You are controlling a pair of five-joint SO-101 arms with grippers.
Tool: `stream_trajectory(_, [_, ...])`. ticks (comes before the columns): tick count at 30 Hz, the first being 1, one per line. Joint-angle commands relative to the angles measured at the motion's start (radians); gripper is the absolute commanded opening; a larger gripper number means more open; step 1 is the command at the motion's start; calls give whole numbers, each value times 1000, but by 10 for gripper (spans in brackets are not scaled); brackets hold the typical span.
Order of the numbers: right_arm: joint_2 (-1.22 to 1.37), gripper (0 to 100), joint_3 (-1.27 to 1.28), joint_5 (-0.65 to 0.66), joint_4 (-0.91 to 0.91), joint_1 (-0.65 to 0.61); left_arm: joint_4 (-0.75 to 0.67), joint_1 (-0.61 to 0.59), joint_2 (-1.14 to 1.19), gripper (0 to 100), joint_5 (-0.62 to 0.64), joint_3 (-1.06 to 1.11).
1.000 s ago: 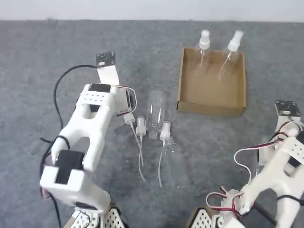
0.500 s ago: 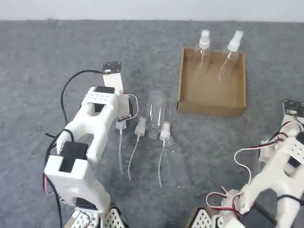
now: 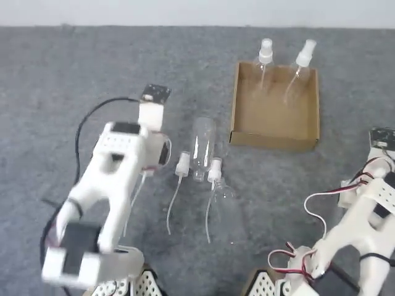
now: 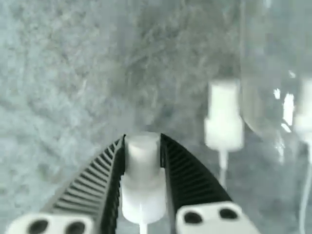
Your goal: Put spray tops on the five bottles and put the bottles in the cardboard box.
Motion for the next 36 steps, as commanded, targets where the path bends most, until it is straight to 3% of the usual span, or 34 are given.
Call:
stream_trajectory(1, [-4, 269, -6, -12, -31, -41, -43, 29, -310, 12, -15, 162])
stream_trajectory(7, [-4, 268, -12, -149, -39, -143, -43, 20, -480, 12, -9, 255])
stream_trajectory(15, [-2, 266, -26, -270, -90, -189, -120, 20, -493, 13, -11, 335])
stream_trajectory(21, [30, 266, -31, -279, -125, -168, -120, 20, -493, 13, -12, 341])
stream_trajectory(31, [338, 262, -184, -281, -148, -104, -123, 20, -493, 13, -12, 355])
stream_trajectory(36, [367, 128, -186, -255, -179, -105, -123, 20, -493, 13, -11, 355])
